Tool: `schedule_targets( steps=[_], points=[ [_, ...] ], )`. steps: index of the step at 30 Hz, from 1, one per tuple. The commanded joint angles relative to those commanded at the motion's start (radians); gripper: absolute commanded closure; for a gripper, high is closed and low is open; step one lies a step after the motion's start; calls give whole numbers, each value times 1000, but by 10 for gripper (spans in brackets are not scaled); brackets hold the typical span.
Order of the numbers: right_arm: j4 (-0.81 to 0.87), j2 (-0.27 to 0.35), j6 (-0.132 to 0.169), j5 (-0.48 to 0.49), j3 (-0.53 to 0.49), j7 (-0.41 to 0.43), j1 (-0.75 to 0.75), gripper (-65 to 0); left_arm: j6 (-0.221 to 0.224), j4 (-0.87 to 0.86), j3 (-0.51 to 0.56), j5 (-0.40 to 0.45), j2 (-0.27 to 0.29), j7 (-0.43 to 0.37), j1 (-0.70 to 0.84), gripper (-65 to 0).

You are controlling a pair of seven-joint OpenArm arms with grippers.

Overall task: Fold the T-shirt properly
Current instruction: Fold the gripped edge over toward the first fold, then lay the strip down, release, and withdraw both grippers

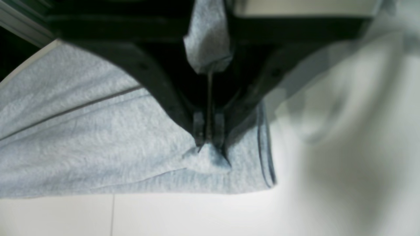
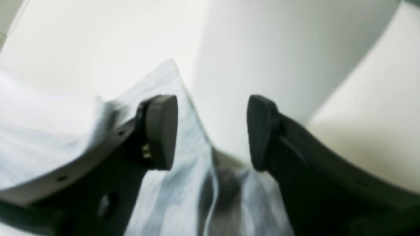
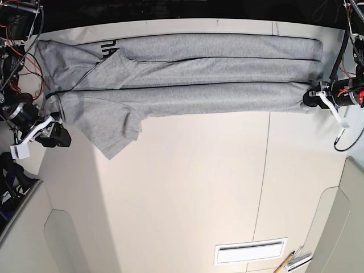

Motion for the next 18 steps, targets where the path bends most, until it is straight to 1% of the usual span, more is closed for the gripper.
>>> schedule_targets(
  steps=[2,4,7,9,11,18],
  points=[
    [-8,-28,0,-45,-16,13,26,-335,0,0,0,-6,0,0,0,0],
    [-44,-46,-1,-76,-46,45,45,-335,0,0,0,-11,3,0,-1,0],
    [-167,-55,-1,-132,-104,103,92,-335,0,0,0,-4,17,-3,0,0],
    [-260,-55,-1,-134,-138,127,124,-335,0,0,0,-3,21,-3,0,0],
    [-319,-60,0,-130,-171,126,147,-335,0,0,0,-4,22,-3,0,0],
    [-330,-119,1,-128,-257,121,152,-334,0,0,0,-10,22,-8,0,0]
  ],
)
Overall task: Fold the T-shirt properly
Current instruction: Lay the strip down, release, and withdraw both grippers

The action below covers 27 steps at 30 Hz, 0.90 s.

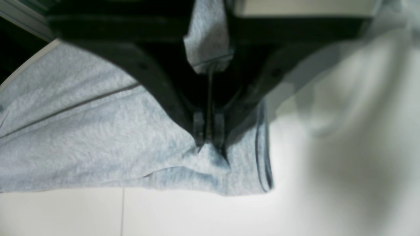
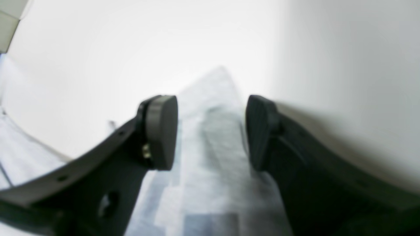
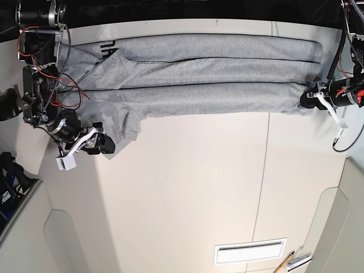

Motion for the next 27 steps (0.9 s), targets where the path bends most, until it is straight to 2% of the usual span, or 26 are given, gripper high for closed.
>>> schedule_targets(
  steps=[3,4,5,8,9,12,15,19,23,27],
  points=[
    [5,-26,0,0,-3,0,0,-328,0,0,0,4,0,1,0,0],
    [6,-34,-1,0,-3,0,0,-300,0,0,0,4,0,1,0,0],
    [5,-39,-1,0,-3,1,0,-246,0,0,0,3,0,1,0,0],
    [5,-41,-1,0,-3,1,0,-19,0,0,0,3,0,0,0,0],
    [5,-40,-1,0,-3,1,0,0,0,0,0,3,0,1,0,0],
    [18,-41,0,1,0,-21,0,0,0,0,0,2,0,11,0,0],
    [87,-39,0,20,21,-112,-10,0,0,0,0,-24,-1,37,0,0],
    [308,-13,0,145,77,-217,-124,0,0,0,0,-99,-20,123,0,0],
    [545,-11,0,192,158,-242,-275,0,0,1,0,-146,-56,130,1,0],
    [710,-10,0,280,255,-301,-393,0,0,2,0,-164,-82,153,1,0]
  ],
)
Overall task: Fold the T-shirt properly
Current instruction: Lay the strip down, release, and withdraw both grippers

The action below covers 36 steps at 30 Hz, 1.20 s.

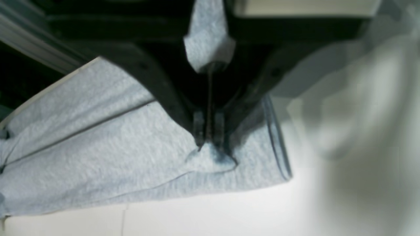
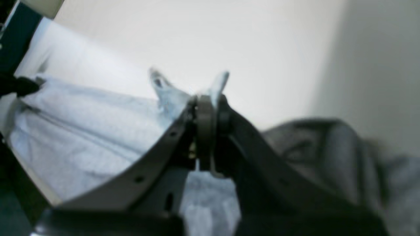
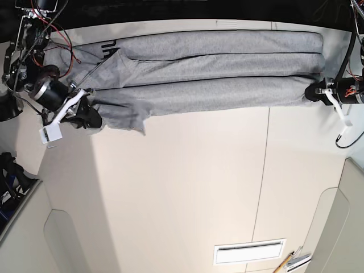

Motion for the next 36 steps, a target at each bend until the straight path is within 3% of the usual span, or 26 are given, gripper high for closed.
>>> schedule_targets(
  steps=[6,16,18,21,22,24,25,30,34,36],
  points=[
    [83,0,7,106,93,-55,-119,0,0,17,0,-153,-44,96,16,0],
    [98,-1,7,140,158,-59,-257,0,0,124,0,-188,-82,96,126,-6],
    [95,-3,6,116,158,-59,-267,0,0,124,-4,-181,-82,96,146,-62],
    [87,-3,-1,57,158,-60,-270,0,0,124,-4,-157,-81,96,167,-245],
    [84,-3,-1,48,158,-60,-269,-65,0,124,-4,-153,-81,96,169,-274],
    [84,-3,-5,42,159,-60,-270,-255,0,124,-4,-154,-82,96,168,-276],
    [84,-3,-5,43,160,-62,-270,-310,0,124,-4,-154,-82,96,168,-276],
    [115,-3,0,127,216,-112,-264,-321,0,124,-115,-194,-81,96,169,-276],
    [201,-3,0,131,273,-110,-264,-321,0,124,-268,-261,-81,96,169,-276],
    [239,-5,1,129,273,-95,-260,-318,0,124,-315,-275,-81,96,173,-311]
  ],
)
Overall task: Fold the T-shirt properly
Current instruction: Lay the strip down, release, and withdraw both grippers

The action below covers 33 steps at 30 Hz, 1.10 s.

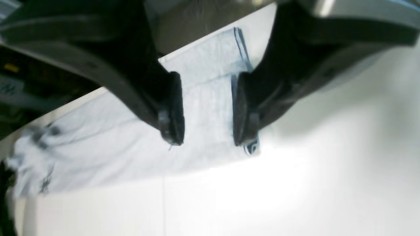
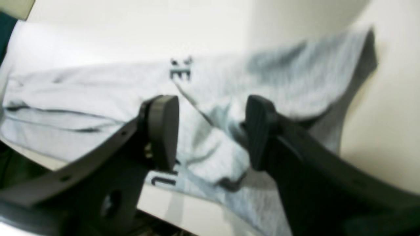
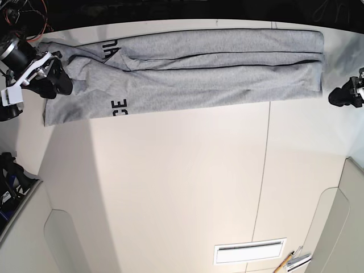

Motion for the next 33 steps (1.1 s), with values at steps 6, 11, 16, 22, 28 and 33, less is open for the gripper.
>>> schedule_targets(
  steps=[6,11,16,22,28,33],
  points=[
    [-93,0,-2,-156,-58,89,77,0,0,-18,-31,127,21,-62,77,-362],
    [-316,5,-2,-237,-75,133,112,0,0,-77,-31,221,88,-122,76,-362],
    [-430,5,-2,-221,-75,151,112,0,0,-134,-31,216,98,-145,76,-437],
    [-435,5,-2,-179,-75,150,112,0,0,-153,-31,212,156,-132,79,-466],
    [-435,5,-2,-179,-75,149,112,0,0,-153,-30,199,194,-106,103,-466],
    [-435,5,-2,-160,-75,149,112,0,0,-152,-28,195,193,-88,154,-466]
  ],
)
